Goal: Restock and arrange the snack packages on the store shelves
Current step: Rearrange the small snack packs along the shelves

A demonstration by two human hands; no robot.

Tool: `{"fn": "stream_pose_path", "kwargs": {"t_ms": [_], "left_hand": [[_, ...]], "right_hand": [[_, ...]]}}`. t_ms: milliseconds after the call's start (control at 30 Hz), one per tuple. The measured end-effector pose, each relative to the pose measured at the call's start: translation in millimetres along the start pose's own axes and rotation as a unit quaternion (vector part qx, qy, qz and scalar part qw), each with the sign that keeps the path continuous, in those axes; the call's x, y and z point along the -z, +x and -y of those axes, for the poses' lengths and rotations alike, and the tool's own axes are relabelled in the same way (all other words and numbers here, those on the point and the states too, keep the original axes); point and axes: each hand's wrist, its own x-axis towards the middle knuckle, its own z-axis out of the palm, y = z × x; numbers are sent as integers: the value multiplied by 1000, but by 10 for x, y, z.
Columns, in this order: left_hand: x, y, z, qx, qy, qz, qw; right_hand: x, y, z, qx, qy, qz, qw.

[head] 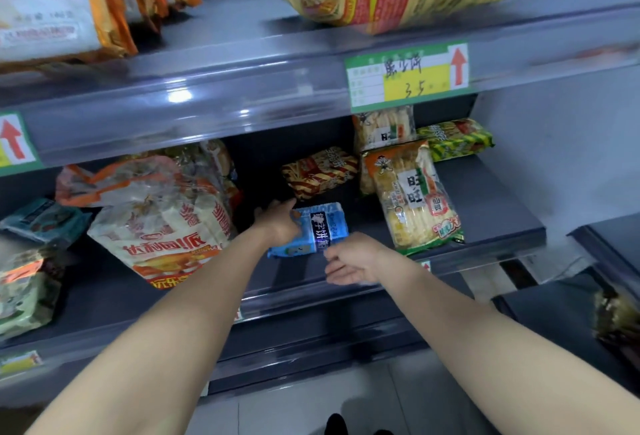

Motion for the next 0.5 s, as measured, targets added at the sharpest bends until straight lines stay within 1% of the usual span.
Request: {"fn": "stream_pose_path", "kwargs": {"t_ms": [67, 133, 200, 300, 500], "left_hand": [[-14, -21, -3, 32, -24, 27, 999], [-47, -99, 3, 39, -53, 51, 997], [-100, -161, 25, 41, -90, 39, 994], [-132, -269, 7, 46, -189, 23, 981], [-28, -674, -124, 77, -293, -15, 953]], "right_hand": [[-34, 25, 17, 17, 28, -6, 999], [-50, 42, 35, 37, 60, -28, 997], [-57, 35, 44, 42, 74, -38, 996], [-67, -17, 39, 46, 78, -41, 995], [-11, -244, 56, 91, 63, -55, 992]]}}
